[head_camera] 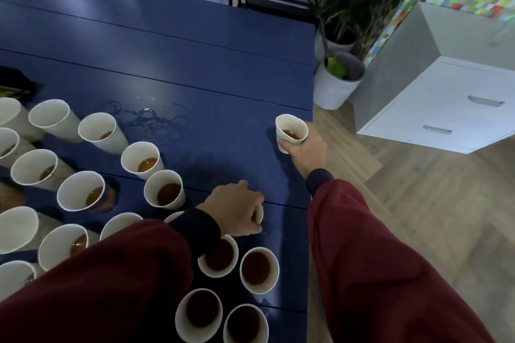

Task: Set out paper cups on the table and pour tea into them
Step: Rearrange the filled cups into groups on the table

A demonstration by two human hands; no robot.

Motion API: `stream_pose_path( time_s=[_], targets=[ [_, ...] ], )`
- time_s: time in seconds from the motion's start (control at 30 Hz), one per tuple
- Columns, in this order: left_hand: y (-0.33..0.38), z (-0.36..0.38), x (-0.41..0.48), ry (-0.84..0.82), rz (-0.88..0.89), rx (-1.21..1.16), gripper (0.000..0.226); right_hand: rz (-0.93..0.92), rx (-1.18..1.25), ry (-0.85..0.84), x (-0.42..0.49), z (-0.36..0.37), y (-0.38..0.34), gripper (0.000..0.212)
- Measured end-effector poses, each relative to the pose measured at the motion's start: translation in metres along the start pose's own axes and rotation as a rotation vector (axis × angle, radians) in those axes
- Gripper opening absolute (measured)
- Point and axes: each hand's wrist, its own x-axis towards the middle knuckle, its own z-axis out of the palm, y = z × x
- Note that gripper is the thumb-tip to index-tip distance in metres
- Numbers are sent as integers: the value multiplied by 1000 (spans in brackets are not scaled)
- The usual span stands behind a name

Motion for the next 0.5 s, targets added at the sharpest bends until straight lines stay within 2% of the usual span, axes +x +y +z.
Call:
stream_pose_path(
  time_s=[0.27, 0.5],
  targets=[
    [7, 6, 7, 42, -50, 30, 44, 29, 6, -6, 16, 14, 7, 51],
    [1, -5, 10, 152, -71, 0, 37, 117, 30, -130, 8, 4, 17, 81]
  ],
)
